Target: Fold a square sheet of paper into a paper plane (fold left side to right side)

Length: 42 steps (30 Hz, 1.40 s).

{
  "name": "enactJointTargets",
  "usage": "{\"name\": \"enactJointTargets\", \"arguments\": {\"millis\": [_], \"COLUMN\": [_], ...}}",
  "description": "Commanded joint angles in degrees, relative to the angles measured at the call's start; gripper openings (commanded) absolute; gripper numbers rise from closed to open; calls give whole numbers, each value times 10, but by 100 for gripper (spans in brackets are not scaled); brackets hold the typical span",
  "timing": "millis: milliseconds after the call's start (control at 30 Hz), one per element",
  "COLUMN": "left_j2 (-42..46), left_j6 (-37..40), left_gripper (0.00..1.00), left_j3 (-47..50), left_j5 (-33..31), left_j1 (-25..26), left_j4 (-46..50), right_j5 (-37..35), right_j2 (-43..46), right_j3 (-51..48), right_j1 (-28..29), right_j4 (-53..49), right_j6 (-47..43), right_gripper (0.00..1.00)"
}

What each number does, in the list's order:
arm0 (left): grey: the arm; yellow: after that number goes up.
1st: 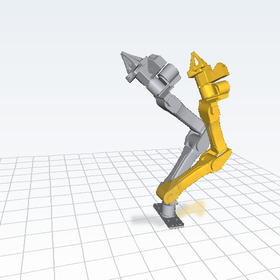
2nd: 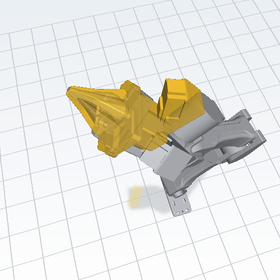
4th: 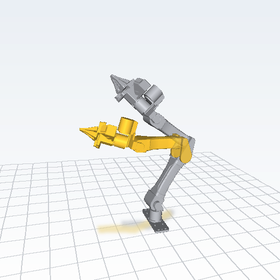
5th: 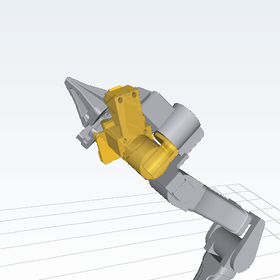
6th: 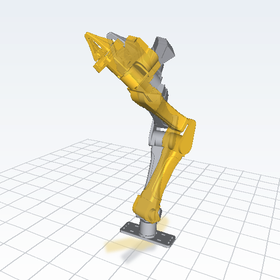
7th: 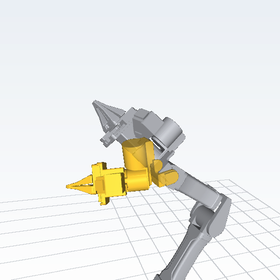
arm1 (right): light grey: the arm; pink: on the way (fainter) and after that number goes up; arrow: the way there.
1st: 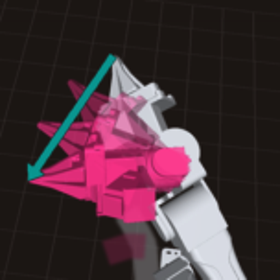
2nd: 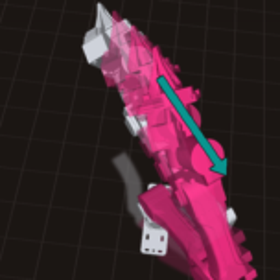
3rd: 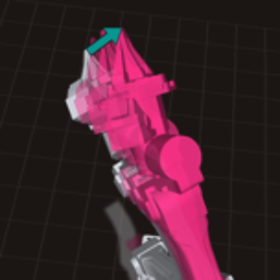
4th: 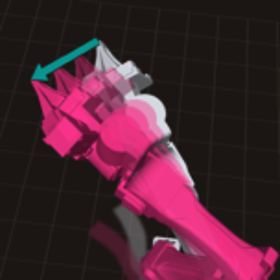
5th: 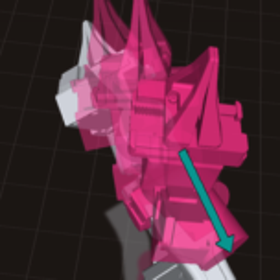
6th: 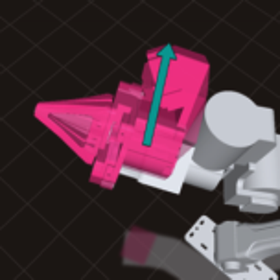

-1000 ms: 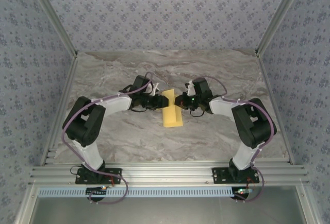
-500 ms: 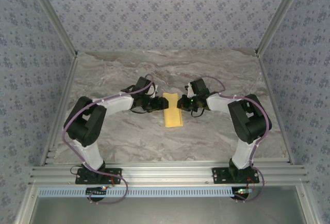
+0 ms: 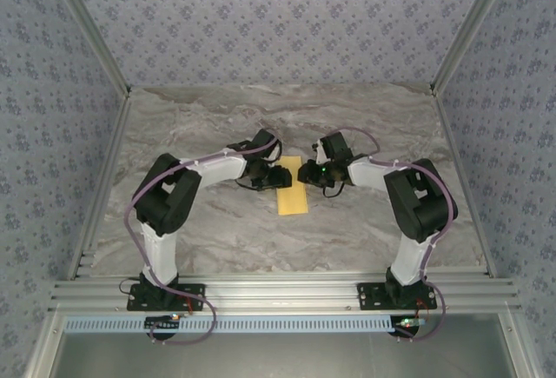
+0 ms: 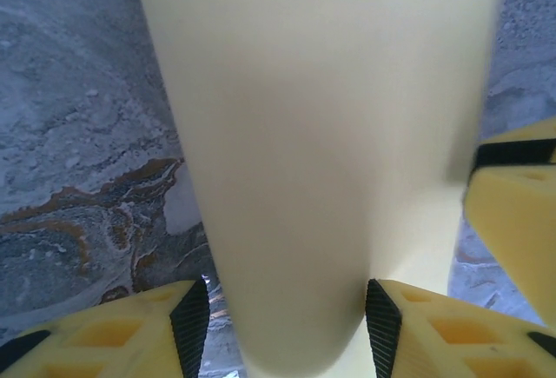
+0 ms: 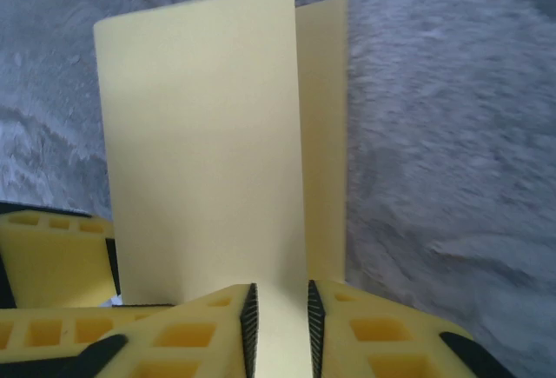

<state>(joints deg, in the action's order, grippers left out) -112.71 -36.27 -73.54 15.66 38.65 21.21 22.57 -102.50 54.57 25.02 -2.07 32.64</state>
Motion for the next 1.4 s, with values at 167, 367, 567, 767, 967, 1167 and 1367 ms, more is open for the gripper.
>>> {"name": "enactJointTargets", "arguments": {"millis": [167, 367, 567, 767, 967, 1167, 1367], "left_j2": [-33, -45, -61, -69, -77, -84, -86], "left_j6": [1, 6, 21, 28, 32, 33, 31], "left_gripper": [54, 54, 55, 55, 56, 56, 56], "left_j3": [-35, -49, -69, -79, -87, -96, -100], "left_j5": [-17, -16, -14, -18, -13, -14, -14], "left_j1": [12, 15, 20, 20, 22, 21, 22], "left_j4": [52, 63, 84, 99, 106, 113, 116], "right_j5": [-103, -110, -105, -97, -83, -74, -67], "right_j2": [150, 204, 228, 235, 237, 241, 241], "right_j3": [-82, -116, -134, -134, -134, -135, -137], "right_j1": [-28, -47, -57, -58, -57, -57, -57], "right_j4": [-31, -66, -76, -78, -77, -73, -70], "right_j6": [-11, -28, -35, -36, -34, -29, -26], "right_gripper": [50, 52, 56, 57, 60, 69, 70]}}
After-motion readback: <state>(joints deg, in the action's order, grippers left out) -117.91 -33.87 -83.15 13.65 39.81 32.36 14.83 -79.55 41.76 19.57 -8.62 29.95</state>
